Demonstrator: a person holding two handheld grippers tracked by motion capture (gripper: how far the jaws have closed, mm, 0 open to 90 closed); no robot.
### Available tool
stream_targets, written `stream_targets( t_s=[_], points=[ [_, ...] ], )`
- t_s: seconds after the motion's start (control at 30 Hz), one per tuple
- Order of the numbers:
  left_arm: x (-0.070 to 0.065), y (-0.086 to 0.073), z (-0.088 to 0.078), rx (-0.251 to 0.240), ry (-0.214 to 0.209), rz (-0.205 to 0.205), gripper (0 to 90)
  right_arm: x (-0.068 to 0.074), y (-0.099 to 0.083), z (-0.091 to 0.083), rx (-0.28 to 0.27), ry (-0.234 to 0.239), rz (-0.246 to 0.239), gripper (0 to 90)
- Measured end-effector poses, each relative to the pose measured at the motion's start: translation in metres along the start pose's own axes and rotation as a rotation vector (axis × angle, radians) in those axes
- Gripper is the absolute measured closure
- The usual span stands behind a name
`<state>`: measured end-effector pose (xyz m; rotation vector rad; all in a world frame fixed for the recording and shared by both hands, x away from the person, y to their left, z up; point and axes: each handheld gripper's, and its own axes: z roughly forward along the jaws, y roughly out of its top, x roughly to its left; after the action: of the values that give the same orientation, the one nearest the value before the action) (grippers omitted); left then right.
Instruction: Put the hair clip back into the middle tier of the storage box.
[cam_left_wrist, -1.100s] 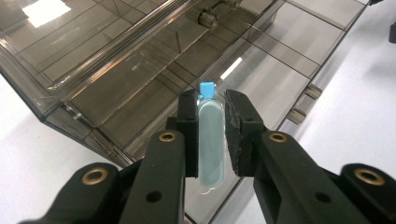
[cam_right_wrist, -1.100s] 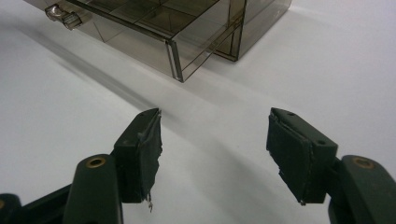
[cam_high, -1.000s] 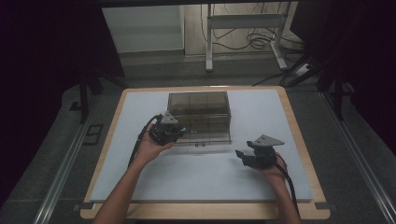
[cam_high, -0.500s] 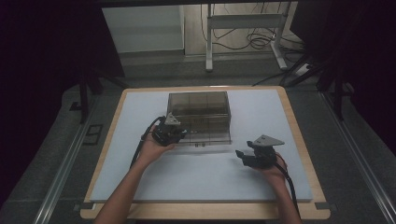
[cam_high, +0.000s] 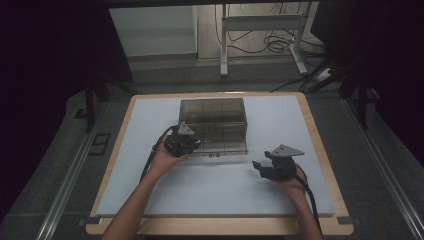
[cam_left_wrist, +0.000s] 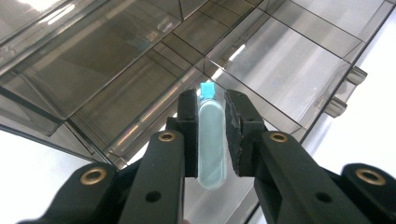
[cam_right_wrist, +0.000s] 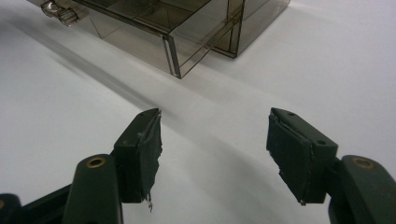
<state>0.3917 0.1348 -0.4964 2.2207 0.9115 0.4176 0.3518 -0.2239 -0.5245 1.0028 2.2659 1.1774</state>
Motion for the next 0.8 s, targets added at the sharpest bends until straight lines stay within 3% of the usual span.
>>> stream_targets(
  t_s=[0.3, 0.8],
  points=[
    [0.0, -0.002, 0.0, -0.004, 0.001, -0.007, 75.2, -0.001, 0.0, -0.001, -0.001, -0.002, 0.001, 34.7],
    [-0.003, -0.002, -0.021, -0.08, 0.0, -0.021, 47.6, 0.0, 0.0, 0.001, 0.003, -0.001, -0.002, 34.7]
  ],
)
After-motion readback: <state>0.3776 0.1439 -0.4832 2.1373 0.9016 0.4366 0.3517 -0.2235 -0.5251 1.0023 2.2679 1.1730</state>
